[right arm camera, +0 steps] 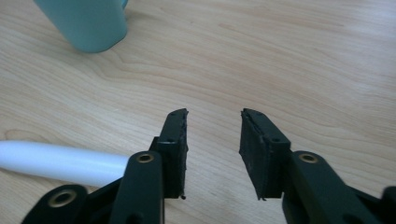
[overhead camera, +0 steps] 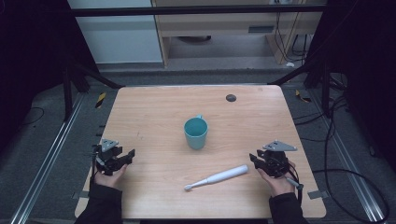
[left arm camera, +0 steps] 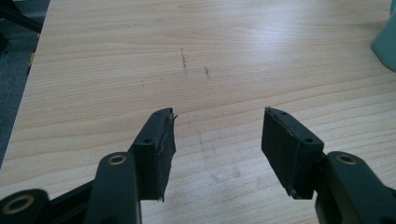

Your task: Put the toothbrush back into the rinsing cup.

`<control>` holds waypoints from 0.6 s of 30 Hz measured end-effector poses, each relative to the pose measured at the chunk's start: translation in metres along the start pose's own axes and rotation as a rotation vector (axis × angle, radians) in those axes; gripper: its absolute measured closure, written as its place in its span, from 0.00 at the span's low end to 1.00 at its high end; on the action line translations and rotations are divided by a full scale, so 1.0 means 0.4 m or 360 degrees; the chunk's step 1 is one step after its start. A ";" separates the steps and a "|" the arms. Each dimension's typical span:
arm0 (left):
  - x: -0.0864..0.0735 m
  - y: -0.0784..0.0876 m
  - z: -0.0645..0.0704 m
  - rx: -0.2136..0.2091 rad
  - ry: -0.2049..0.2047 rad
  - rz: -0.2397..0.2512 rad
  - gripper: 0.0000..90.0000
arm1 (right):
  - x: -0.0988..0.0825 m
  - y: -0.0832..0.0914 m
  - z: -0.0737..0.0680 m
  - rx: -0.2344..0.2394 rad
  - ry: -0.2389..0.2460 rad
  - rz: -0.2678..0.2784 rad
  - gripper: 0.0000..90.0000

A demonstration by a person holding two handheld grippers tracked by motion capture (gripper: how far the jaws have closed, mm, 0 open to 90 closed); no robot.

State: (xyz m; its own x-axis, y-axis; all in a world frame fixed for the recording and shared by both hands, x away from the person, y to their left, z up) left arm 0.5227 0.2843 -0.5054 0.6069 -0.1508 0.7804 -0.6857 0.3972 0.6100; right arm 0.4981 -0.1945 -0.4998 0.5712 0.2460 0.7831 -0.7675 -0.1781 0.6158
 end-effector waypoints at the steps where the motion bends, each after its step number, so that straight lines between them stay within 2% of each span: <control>1: 0.000 -0.001 0.000 -0.0002 0.0003 -0.0003 0.48 | 0.000 -0.001 -0.005 0.0011 0.0007 -0.0004 0.74; 3: 0.000 0.000 0.000 -0.0002 0.0003 -0.0002 0.49 | -0.005 -0.006 -0.019 0.0045 0.0011 -0.0038 0.82; 5: 0.001 0.001 0.000 0.0002 0.0000 -0.0003 0.49 | -0.009 -0.010 -0.020 0.0040 0.0014 -0.0045 0.83; 9: 0.002 0.000 0.003 -0.0002 -0.0002 -0.0004 0.49 | -0.016 -0.021 -0.031 0.0054 0.0032 -0.0070 0.93; 16: 0.001 -0.001 0.004 -0.0003 -0.0005 -0.0009 0.49 | -0.019 -0.030 -0.052 0.0108 0.0042 -0.0099 0.99; 18: 0.001 -0.001 0.004 -0.0003 -0.0006 -0.0011 0.49 | -0.020 -0.034 -0.059 0.0113 0.0066 -0.0101 1.00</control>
State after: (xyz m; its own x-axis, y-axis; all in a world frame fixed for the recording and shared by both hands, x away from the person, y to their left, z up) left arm 0.5226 0.2828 -0.5051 0.6101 -0.1569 0.7766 -0.6806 0.3980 0.6151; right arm 0.4973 -0.1714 -0.5164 0.6043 0.2977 0.7391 -0.7068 -0.2279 0.6697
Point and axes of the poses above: each handheld gripper's, and its own axes: y roughly backward along the jaws, x roughly out of its top, z roughly to its right, the point moved 7 cm from there along -y, roughly forward along the jaws, and after that the axes turned 11 degrees about -x, right-handed, at the moved point
